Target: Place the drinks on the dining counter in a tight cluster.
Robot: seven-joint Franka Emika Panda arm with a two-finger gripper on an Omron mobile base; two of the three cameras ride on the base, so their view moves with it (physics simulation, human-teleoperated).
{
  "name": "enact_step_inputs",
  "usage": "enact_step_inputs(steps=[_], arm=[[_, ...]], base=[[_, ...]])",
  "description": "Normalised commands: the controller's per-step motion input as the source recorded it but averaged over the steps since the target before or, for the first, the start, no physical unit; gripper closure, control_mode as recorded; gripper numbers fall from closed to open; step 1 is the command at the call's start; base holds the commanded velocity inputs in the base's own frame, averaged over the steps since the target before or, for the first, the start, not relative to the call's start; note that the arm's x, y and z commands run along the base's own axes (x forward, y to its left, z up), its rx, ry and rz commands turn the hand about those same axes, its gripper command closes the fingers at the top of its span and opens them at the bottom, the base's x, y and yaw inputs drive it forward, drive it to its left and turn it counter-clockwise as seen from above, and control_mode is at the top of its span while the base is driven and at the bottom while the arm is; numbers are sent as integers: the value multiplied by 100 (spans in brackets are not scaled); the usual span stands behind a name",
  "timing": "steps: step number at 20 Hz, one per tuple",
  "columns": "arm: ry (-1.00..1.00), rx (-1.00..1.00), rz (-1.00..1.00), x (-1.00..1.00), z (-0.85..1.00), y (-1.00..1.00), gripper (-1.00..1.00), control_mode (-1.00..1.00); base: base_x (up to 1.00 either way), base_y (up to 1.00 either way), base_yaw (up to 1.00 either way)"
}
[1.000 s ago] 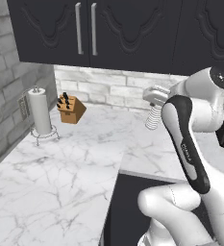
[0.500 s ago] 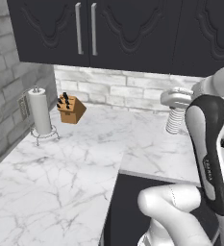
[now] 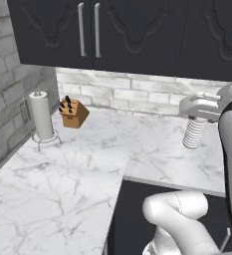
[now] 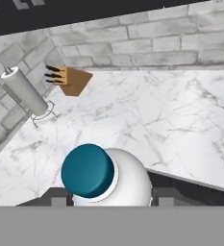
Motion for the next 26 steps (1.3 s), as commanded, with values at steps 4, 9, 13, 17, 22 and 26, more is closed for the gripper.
enact_step_inputs(steps=[4,9,13,17,22,26], arm=[[0,4,0,0,6,0,100,-100],[-1,8,0,-10,5,-1,100,-100],[0,0,0,0,0,0,100,100],[0,0,0,0,0,0,100,100],[0,0,0,0,0,0,100,100],[0,0,0,0,0,0,100,100]], base=[[0,0,0],[0,0,0],[-74,-50,-14],[-75,-18,-42],[-58,0,-59],[-40,9,-78]])
